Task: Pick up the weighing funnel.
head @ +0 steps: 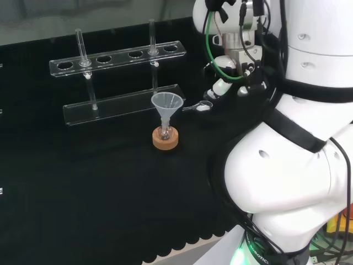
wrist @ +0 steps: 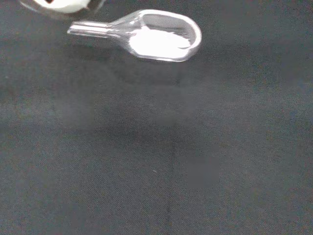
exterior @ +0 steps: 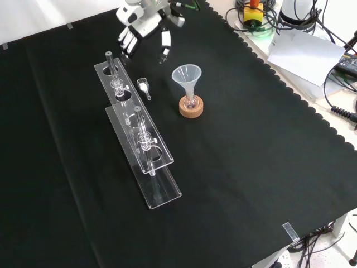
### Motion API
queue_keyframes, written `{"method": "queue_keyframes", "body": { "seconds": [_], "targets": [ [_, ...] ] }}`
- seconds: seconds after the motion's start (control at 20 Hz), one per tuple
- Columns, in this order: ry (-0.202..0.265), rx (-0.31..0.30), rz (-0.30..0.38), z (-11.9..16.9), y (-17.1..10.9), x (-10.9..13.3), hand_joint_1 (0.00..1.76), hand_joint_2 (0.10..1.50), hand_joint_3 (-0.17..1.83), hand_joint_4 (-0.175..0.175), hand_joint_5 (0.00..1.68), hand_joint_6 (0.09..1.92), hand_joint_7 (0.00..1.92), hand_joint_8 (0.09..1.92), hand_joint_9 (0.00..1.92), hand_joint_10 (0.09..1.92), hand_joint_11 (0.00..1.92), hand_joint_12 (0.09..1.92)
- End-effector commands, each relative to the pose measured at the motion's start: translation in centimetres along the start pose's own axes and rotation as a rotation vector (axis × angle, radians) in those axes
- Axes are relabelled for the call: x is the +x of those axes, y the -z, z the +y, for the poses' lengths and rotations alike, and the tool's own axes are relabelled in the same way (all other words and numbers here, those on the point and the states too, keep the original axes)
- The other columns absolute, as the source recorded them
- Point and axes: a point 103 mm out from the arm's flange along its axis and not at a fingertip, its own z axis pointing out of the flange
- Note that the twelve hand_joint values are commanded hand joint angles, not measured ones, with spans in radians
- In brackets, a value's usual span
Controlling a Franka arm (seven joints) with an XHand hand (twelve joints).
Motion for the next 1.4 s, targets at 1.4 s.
{"method": "queue_keyframes", "body": {
  "seconds": [1.4],
  "targets": [
    [0.034,-0.012,-0.021,3.4,-4.5,0.7,0.86,0.64,0.57,-0.051,0.62,0.11,0.32,0.70,0.55,0.63,0.27,1.37]
  ]
}}
